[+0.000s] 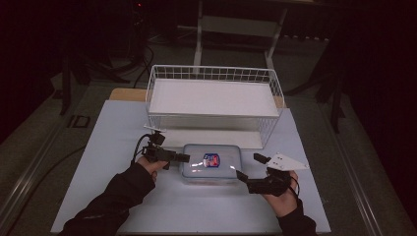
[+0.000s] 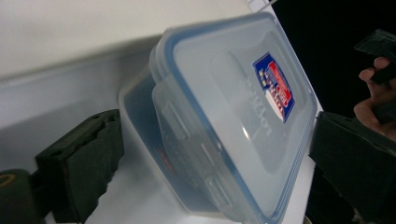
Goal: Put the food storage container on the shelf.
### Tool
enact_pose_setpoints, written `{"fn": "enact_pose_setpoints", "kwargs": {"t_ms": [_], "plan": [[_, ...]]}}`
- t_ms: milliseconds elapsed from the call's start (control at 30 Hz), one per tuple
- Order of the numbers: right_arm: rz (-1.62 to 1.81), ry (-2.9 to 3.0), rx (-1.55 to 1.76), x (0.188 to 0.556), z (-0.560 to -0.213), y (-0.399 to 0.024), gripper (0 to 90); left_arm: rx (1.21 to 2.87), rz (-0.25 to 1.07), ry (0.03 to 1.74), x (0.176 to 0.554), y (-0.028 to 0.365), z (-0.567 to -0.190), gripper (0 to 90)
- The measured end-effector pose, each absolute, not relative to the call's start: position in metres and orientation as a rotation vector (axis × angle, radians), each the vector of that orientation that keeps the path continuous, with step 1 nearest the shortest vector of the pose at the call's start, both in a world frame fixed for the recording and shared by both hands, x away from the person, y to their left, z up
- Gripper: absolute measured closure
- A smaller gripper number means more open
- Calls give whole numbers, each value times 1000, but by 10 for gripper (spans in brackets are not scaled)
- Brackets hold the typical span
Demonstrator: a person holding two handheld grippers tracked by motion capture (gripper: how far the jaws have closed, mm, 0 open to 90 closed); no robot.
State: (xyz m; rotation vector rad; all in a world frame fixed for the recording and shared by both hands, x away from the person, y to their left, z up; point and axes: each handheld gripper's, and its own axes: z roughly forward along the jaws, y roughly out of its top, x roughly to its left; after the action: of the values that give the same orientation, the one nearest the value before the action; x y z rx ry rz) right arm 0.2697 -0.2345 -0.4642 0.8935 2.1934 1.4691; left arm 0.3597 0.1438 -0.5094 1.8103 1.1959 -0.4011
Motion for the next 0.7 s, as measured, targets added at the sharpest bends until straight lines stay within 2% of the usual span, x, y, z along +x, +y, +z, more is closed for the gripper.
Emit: {"fn": "enact_pose_setpoints", "kwargs": {"t_ms": [100,167,233,300,367,433,500,700], "plan": [[1467,2200,893,270,-465,-234,108,1807,-439,1217,361,144,-513,72],[1462,2209,894,270,-466,-234,108,1788,-479,1242,362,145,-518,143],[1463,2210,895,270,-466,-234,109,1787,-487,1244,363,146,-519,149],[1465,2208,898,271,-466,-235,109,1757,-512,1235,364,148,-522,288],[1469,2208,906,271,-466,-236,122,1759,-523,1233,365,149,-524,356],[1469,2211,910,271,-466,-236,122,1751,-548,1235,366,150,-526,372],[1470,2215,914,272,-467,-237,122,1727,-611,1221,367,151,-530,436],[1477,2217,956,275,-468,-241,129,1713,-616,1221,366,155,-529,499]]}}
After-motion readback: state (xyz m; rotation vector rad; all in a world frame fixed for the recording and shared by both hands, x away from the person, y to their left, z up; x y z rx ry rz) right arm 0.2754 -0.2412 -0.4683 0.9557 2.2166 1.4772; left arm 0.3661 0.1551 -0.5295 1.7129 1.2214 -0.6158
